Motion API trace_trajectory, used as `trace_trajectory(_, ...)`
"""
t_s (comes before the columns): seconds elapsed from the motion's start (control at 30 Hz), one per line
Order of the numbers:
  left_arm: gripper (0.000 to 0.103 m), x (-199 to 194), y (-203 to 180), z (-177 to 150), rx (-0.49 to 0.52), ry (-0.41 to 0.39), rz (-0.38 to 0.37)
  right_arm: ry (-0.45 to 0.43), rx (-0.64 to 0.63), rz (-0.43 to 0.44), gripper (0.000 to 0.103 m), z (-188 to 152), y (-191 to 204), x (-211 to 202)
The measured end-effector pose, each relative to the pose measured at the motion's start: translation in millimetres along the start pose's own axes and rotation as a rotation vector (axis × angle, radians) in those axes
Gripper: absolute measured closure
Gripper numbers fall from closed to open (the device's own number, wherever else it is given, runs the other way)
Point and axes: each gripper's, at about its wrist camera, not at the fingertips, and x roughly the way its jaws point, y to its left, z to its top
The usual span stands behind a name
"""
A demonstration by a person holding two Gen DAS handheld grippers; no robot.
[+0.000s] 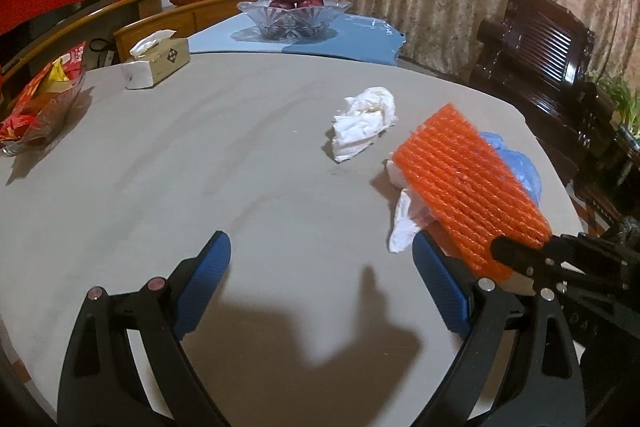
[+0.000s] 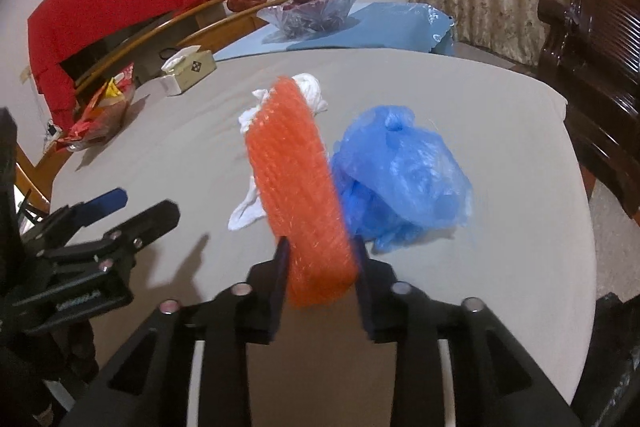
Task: Collect trash
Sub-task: 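Grasp the orange foam net with the right gripper and lift it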
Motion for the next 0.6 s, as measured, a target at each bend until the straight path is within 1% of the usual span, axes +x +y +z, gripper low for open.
trace_trajectory(0.03, 0.013, -0.9, -1.3, -0.3, 0.001, 0.000, -0.002, -0.007, 0.002, -0.001, 0.069, -1.2, -0.2, -2.3)
trace_trajectory(0.1, 0.013, -2.2, -4.0, -0.7, 0.004, -0.001, -0.003, -0.021, 0.002, 0.005, 0.068, -0.7, -0.3, -5.7)
trace_trajectory(0.17, 0.013, -3.5, -6.3, -1.5, 0.008, 0.001, -0.003, -0.015, -0.012, 0.014, 0.071, 0.2, 1.6, -5.4)
trace_trajectory(0.23, 0.013, -4.5, -6.7, -1.4, 0.010, 0.000, -0.004, -0.004, -0.025, 0.036, 0.090, 0.5, 3.0, -5.0)
trace_trajectory(0.27, 0.013, -5.7, -6.6, -1.5, 0.011, -0.001, -0.004, -0.001, -0.019, 0.050, 0.092, -0.3, 3.0, -5.5)
trace_trajectory(0.43, 0.013, -10.1, -3.9, -1.1, 0.003, -0.005, 0.001, -0.003, -0.021, 0.079, 0.093, -4.7, 9.5, -11.0)
trace_trajectory(0.5, 0.013, -11.1, -3.4, -0.8, -0.001, -0.006, -0.002, 0.004, -0.037, 0.064, 0.092, -7.0, 12.8, -8.8)
trace_trajectory(0.53, 0.013, -11.7, -4.2, -1.1, -0.001, -0.006, -0.004, 0.010, -0.041, 0.058, 0.088, -7.8, 13.7, -7.0)
trace_trajectory(0.6, 0.013, -12.7, -5.9, -1.1, 0.003, -0.005, -0.005, 0.021, -0.041, 0.055, 0.087, -7.8, 15.1, -1.6)
